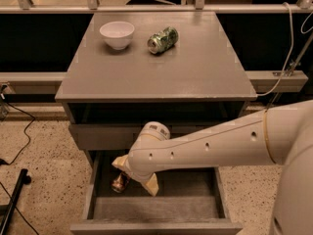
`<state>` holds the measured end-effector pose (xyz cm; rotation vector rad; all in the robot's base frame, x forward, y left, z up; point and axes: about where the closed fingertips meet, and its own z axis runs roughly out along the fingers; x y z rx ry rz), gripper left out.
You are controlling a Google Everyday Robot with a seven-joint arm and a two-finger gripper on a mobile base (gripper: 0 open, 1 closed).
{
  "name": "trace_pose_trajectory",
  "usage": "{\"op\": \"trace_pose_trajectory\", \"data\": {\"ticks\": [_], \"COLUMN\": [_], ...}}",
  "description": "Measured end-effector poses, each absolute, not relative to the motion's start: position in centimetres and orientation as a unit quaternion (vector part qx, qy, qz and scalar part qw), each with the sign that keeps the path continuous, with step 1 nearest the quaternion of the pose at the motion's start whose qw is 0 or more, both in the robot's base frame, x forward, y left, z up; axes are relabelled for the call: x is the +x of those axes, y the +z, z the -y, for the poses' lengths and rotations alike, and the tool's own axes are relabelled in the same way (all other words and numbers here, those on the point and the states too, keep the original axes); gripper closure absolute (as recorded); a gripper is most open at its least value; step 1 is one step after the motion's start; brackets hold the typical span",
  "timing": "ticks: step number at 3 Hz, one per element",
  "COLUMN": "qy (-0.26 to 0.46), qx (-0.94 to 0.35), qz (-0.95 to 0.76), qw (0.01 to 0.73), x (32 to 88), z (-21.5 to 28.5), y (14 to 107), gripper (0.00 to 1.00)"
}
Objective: Pick orange can from middle drawer and place on counter
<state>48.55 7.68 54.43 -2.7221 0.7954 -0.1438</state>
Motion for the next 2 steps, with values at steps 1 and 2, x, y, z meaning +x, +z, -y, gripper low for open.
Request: {"op": "trace_pose_trajectory", "data": {"ticks": [1,2], "qy": [-0.049,-0.047], "qx": [-0.947,-0.947], "qz": [-0.267,-0.259], "qw": [0.17,0.186], "x": [50.1,52.3], "z": [-7.9,-8.8], "y": [49.9,45.2], "gripper": [0.0,0.0]}}
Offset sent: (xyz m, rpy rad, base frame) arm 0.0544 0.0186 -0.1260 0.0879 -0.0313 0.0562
